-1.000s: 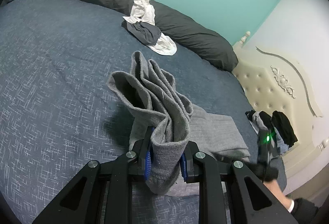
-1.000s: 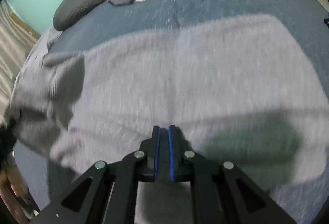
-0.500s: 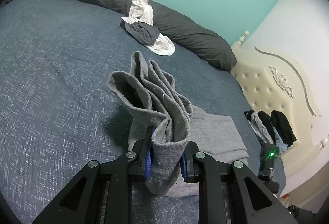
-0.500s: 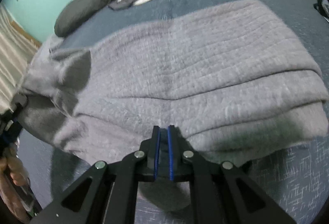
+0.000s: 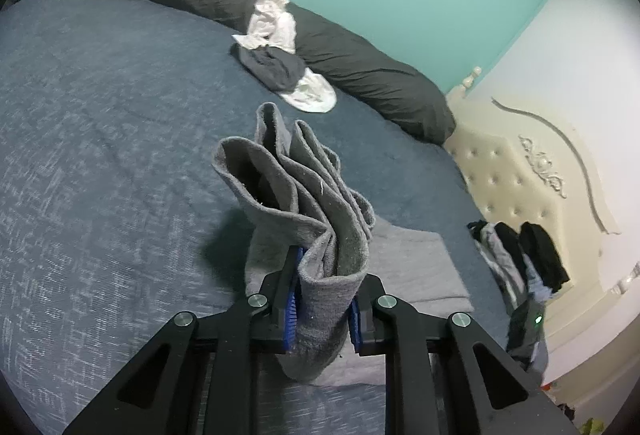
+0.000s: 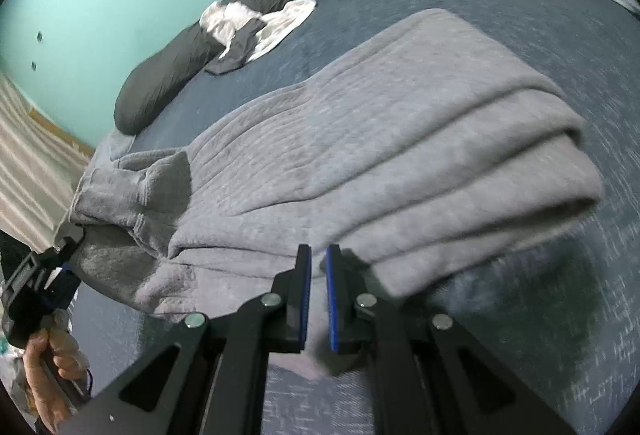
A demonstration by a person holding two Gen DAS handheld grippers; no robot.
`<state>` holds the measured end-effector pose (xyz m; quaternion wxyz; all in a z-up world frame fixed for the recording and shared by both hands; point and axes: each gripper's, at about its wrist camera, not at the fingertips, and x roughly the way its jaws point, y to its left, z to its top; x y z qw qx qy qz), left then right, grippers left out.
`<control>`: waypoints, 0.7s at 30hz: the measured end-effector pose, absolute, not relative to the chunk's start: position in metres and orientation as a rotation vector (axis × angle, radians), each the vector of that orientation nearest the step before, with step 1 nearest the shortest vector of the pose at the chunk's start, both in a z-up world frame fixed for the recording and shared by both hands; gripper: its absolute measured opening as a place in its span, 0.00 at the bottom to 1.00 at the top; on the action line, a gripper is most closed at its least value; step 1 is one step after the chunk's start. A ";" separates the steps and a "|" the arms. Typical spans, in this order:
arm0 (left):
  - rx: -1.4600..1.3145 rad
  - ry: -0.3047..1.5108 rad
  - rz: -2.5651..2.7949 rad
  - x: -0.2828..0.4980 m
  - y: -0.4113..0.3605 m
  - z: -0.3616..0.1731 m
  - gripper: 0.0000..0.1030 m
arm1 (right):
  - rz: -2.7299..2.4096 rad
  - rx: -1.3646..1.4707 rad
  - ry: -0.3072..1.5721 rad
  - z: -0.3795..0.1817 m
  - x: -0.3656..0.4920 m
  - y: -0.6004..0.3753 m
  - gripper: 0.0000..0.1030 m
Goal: Fold clothes
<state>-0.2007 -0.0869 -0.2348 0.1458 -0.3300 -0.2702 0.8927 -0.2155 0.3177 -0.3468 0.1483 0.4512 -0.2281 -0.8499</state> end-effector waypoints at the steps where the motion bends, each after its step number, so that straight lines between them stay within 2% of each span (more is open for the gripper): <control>1: -0.944 -0.767 2.563 -0.203 -0.079 -0.229 0.20 | -2.441 1.283 -0.678 -0.347 -0.212 0.323 0.05; 12: -0.879 -0.538 2.449 -0.252 0.062 -0.155 0.16 | -2.426 1.120 -0.879 -0.339 -0.193 0.380 0.06; 14: -0.915 -0.485 2.441 -0.261 0.095 -0.154 0.16 | -2.396 1.078 -0.934 -0.338 -0.196 0.391 0.11; 21: -1.042 -0.385 2.505 -0.263 0.113 -0.183 0.16 | -2.335 1.013 -1.025 -0.331 -0.215 0.411 0.12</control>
